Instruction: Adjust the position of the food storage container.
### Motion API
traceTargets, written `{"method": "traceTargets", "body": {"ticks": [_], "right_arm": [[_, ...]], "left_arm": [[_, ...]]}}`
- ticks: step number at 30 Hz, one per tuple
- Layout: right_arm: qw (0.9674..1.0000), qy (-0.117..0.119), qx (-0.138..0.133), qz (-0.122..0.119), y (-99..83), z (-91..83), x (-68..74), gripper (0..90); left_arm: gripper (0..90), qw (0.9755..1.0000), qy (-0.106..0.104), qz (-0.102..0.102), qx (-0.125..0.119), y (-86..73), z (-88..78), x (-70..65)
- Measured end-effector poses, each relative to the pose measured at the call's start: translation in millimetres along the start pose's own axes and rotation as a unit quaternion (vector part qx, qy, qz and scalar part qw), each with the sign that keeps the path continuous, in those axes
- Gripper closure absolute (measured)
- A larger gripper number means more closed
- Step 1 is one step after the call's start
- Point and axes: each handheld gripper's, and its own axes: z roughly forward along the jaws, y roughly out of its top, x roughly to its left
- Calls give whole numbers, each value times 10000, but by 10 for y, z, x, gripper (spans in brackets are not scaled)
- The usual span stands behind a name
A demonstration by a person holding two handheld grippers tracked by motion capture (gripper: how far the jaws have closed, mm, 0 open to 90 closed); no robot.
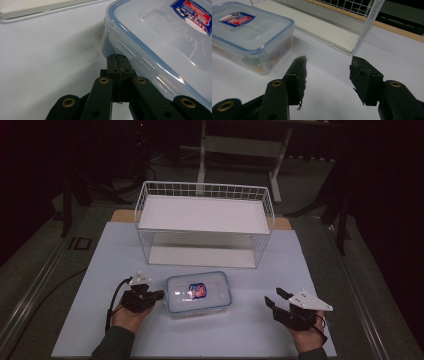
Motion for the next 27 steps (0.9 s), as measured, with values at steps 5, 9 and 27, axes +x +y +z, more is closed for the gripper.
{"method": "traceTargets", "body": {"ticks": [5, 9, 27], "right_arm": [[10000, 22, -9, 47, -3, 6, -4, 472], [10000, 26, -18, 47, -3, 5, -3, 472], [9999, -6, -104, 120, 4, -16, -27, 468]], "left_arm": [[900, 10000, -3, -82, -43, 115, 170, -33], [900, 9999, 14, -120, -57, 154, 237, -42], [746, 9970, 106, -59, -766, 82, -197, 70]]}}
